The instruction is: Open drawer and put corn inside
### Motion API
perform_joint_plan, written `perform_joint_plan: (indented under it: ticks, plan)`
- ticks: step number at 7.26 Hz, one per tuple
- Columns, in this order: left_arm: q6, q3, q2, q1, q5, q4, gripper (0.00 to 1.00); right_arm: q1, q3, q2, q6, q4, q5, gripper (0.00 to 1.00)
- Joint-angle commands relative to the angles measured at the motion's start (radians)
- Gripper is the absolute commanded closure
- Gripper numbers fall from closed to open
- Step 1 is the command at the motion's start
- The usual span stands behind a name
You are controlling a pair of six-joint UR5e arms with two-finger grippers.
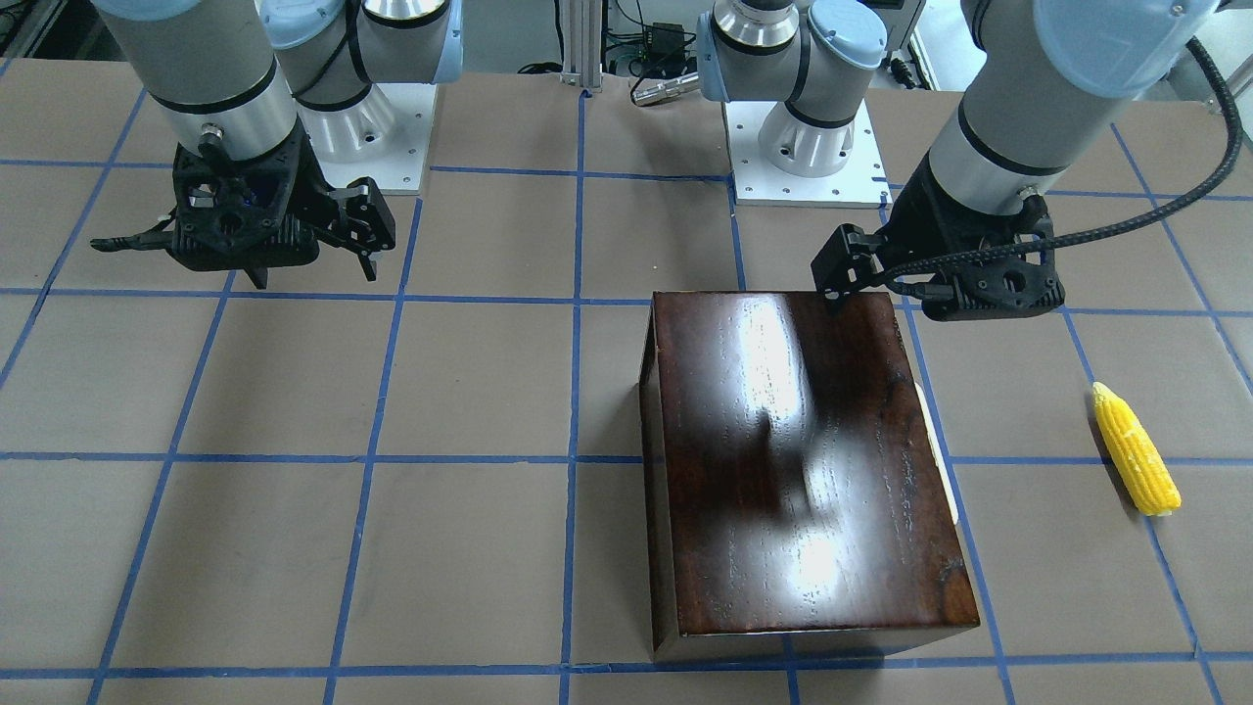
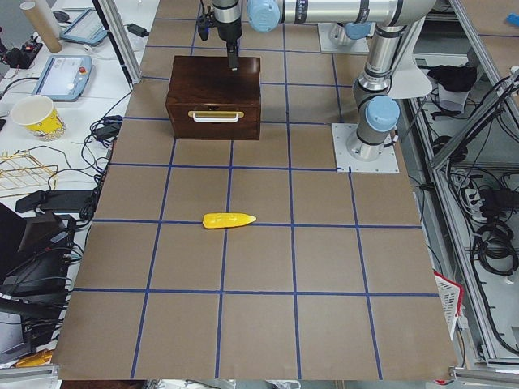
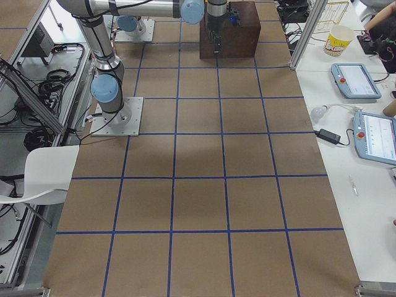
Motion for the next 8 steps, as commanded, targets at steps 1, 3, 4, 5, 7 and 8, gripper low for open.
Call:
perform_joint_plan:
  ticks: [1, 3, 4, 5, 7, 8]
  plan:
    - [0.005, 0.002, 0.001, 0.001, 0.005, 0.004, 0.0, -0.001, 0.001, 0.0, 0.0, 0.0, 0.0, 0.0]
    - [0.007, 0.013, 0.002, 0.044, 0.01, 0.008, 0.0, 0.002, 0.0, 0.0, 0.0, 0.0, 0.0, 0.0]
    - [0.017, 0.013, -0.001, 0.086, 0.003, 0.008, 0.0, 0.002, 0.0, 0.0, 0.0, 0.0, 0.0, 0.0]
    - [0.113, 0.012, -0.013, 0.113, 0.006, 0.028, 0.0, 0.002, 0.0, 0.0, 0.0, 0.0, 0.0, 0.0]
    - [0.157, 0.013, -0.022, 0.204, -0.007, 0.05, 0.0, 0.002, 0.0, 0.0, 0.0, 0.0, 0.0, 0.0]
    - [0.209, 0.015, -0.033, 0.276, -0.041, 0.057, 0.0, 0.002, 0.0, 0.0, 0.0, 0.0, 0.0, 0.0]
